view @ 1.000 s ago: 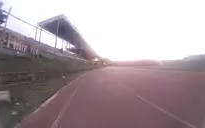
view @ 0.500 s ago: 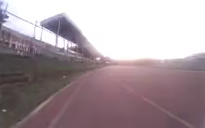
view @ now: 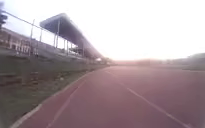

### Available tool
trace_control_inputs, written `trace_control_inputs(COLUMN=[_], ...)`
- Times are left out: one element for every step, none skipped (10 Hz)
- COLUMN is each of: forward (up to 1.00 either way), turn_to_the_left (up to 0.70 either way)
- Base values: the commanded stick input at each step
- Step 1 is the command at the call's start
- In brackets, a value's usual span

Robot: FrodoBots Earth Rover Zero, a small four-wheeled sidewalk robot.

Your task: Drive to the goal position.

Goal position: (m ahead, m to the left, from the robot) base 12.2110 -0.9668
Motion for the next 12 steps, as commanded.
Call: trace_control_inputs(forward=[0.7,0.7,0.7,0.7,0.7,0.7,0.7,0.7,0.7,0.7,0.7,0.7], turn_to_the_left=[0.0,0.0,0.0,0.0,0.0,0.0,0.0,0.0,0.0,0.0,0.0,0.0])
